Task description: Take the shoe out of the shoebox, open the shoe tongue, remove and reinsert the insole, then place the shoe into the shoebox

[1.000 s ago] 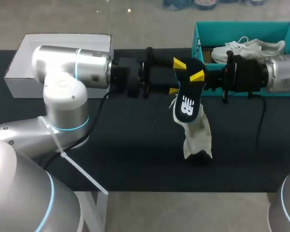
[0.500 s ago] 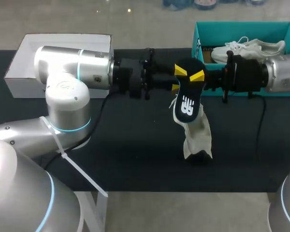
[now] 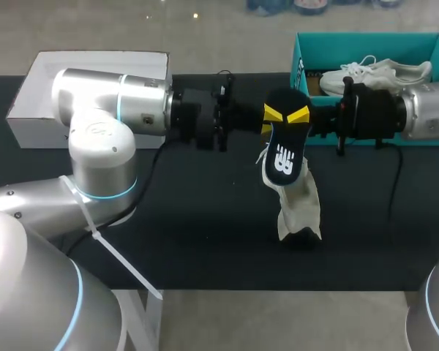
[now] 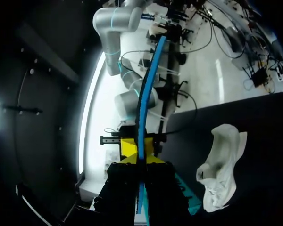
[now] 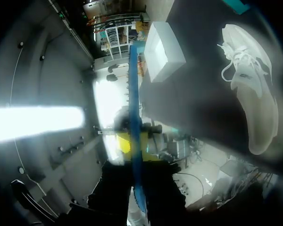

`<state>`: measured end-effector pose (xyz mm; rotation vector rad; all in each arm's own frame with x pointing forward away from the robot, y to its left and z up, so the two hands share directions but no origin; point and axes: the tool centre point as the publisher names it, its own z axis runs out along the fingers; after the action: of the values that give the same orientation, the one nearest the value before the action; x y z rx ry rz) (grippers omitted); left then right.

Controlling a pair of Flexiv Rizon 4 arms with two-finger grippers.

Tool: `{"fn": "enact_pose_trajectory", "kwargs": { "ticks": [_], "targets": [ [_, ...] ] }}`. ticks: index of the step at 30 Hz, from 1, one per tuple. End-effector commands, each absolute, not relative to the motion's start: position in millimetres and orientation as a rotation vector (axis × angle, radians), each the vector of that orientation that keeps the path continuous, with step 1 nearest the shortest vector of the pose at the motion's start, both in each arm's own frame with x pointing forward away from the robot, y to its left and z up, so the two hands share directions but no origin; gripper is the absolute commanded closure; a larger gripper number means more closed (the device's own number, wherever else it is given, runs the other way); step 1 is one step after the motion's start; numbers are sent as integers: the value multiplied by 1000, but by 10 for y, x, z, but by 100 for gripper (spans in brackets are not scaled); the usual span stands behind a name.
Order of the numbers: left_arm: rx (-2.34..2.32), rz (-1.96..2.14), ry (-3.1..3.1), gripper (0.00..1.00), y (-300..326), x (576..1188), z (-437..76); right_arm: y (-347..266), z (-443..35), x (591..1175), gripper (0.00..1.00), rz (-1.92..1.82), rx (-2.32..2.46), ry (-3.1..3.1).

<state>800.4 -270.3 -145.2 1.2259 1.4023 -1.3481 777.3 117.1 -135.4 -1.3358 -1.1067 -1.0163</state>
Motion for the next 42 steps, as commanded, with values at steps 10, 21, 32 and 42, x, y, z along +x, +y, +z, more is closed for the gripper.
{"fn": "enact_pose_trajectory", "kwargs": {
  "ticks": [10,21,32,42],
  "targets": [
    [1213,-1346,1423,100,-2568,7993,-1471,653,-1360,7695,0,-1040,-1476,-1152],
    [1192,-1352,1440,100,-2494,7976,-1505,314,-1461,7506,0,-678,-1630,-1715],
    [1201,-1356,1465,100,-2490,7921,-1494,314,-1461,7506,0,-678,-1630,-1715],
    [1215,-1356,1479,100,-2452,7886,-1475,322,-1463,7451,0,-590,-1697,-1820]
  ]
}}
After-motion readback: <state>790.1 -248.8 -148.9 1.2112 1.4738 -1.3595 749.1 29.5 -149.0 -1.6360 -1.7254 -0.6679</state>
